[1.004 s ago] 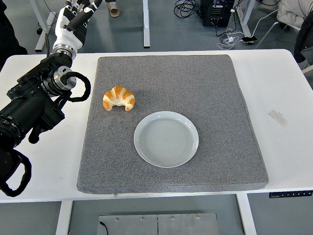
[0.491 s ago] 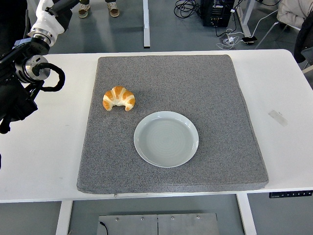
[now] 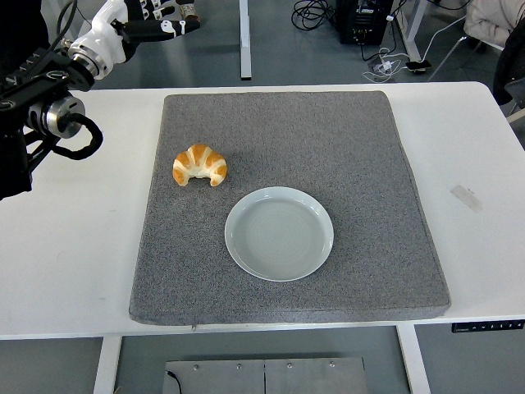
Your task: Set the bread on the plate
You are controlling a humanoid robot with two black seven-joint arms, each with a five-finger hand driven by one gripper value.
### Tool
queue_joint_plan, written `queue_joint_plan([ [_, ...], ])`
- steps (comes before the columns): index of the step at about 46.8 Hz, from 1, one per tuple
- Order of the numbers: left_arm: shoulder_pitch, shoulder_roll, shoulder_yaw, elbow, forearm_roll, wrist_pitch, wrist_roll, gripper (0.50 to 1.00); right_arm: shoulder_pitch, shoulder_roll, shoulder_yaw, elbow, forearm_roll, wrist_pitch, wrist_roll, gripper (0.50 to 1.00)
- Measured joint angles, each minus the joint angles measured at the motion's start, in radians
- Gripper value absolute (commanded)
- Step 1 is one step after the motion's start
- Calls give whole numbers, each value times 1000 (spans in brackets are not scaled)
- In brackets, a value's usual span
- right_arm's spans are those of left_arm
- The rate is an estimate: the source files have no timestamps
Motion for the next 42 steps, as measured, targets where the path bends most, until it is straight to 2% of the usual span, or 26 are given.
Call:
queue_joint_plan([
  [2, -12, 13, 29, -48, 16, 39, 0, 974, 0, 0, 0, 0, 0, 0, 0, 1000],
  [11, -64, 56, 150, -166, 24, 144, 1, 975, 0, 0, 0, 0, 0, 0, 0, 1000],
  [26, -94, 67, 295, -220, 94, 220, -11, 968, 0, 0, 0, 0, 0, 0, 0, 1000],
  [42, -130, 102, 458, -360, 298, 357, 1, 961, 0, 0, 0, 0, 0, 0, 0, 1000],
])
